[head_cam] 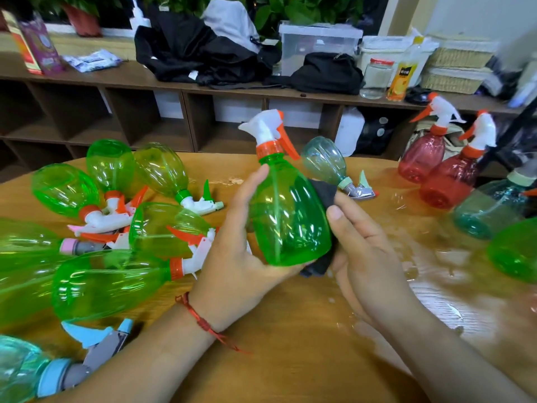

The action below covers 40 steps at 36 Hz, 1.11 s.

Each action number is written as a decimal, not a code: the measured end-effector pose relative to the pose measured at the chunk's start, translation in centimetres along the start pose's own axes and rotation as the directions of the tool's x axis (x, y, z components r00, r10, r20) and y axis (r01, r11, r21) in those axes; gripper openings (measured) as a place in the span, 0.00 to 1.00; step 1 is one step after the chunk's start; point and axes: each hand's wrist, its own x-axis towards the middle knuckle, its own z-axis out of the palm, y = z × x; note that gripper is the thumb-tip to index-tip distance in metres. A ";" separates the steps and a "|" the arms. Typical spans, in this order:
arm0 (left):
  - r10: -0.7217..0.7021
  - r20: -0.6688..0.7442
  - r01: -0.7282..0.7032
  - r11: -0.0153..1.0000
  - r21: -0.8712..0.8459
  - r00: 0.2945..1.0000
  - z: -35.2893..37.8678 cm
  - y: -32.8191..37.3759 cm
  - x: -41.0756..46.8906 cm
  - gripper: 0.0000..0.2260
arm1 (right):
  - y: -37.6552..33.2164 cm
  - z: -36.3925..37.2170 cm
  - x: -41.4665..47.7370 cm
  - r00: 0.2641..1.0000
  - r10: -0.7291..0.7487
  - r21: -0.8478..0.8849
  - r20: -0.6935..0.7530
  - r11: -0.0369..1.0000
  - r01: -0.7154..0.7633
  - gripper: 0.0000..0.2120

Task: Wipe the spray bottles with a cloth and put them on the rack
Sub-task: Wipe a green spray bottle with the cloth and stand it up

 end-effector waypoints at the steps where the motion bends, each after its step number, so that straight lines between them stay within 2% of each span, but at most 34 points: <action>1: -0.002 0.000 0.002 1.000 -0.009 1.000 -0.1 0.0 0.1 0.52 | 0.1 0.0 0.0 1.000 0.016 -0.010 0.004 1.000 -0.016 0.17; 7: -0.027 0.005 0.027 1.000 -0.009 1.000 -0.2 -0.5 0.0 0.50 | -0.2 -0.4 -0.2 0.996 0.065 -0.061 0.060 0.996 -0.061 0.22; 11: -0.031 0.061 0.026 0.996 0.087 0.998 -0.3 -0.5 0.0 0.46 | -0.5 -0.7 -0.5 0.985 0.108 -0.220 0.135 0.972 -0.077 0.24; 15: -0.046 0.143 0.025 0.989 0.147 0.989 0.0 -0.2 -0.2 0.48 | -0.3 -0.4 -0.5 0.986 0.130 -0.305 0.101 0.948 -0.093 0.28; 17: -0.082 0.178 0.067 0.994 0.088 0.981 -0.1 0.0 -0.4 0.50 | -0.3 -0.4 -0.4 0.989 0.118 -0.307 0.086 0.948 -0.087 0.28; 19: -0.133 0.216 0.155 0.984 -0.088 0.967 -0.3 0.1 -0.6 0.53 | -0.5 -0.5 -0.3 0.993 0.099 -0.280 0.061 0.957 -0.078 0.27; 21: -0.217 0.213 0.277 0.908 -0.313 0.953 -0.4 0.3 -0.5 0.50 | -0.6 -0.6 -0.2 0.994 0.097 -0.241 0.048 0.967 -0.083 0.27; 23: -0.337 0.175 0.379 0.800 -0.465 0.925 -0.3 0.5 -0.1 0.43 | -0.6 -0.7 -0.2 0.995 0.081 -0.277 0.054 0.959 -0.063 0.26; 24: -0.374 0.174 0.410 0.779 -0.475 0.911 -0.3 0.6 0.2 0.39 | -0.5 -0.8 -0.3 0.996 0.070 -0.320 0.058 0.946 -0.048 0.27; 27: -0.397 0.186 0.438 0.818 -0.373 0.899 0.2 0.4 0.5 0.26 | -0.1 -0.6 -0.5 0.997 0.053 -0.452 0.053 0.892 -0.024 0.30; 32: -0.439 0.081 0.428 0.792 -0.436 0.895 0.1 -0.2 0.4 0.23 | 0.1 -0.6 -0.5 1.000 0.012 -0.515 0.011 0.857 -0.005 0.31; 35: -0.462 0.099 0.456 0.775 -0.438 0.881 0.0 -0.2 0.5 0.20 | 0.4 -0.7 -0.5 1.000 0.005 -0.505 0.018 0.863 0.005 0.32; 40: -0.481 0.130 0.486 0.760 -0.432 0.867 -0.3 -0.3 0.5 0.20 | 1.1 -0.7 -0.6 0.996 -0.088 -0.593 -0.011 0.803 0.064 0.38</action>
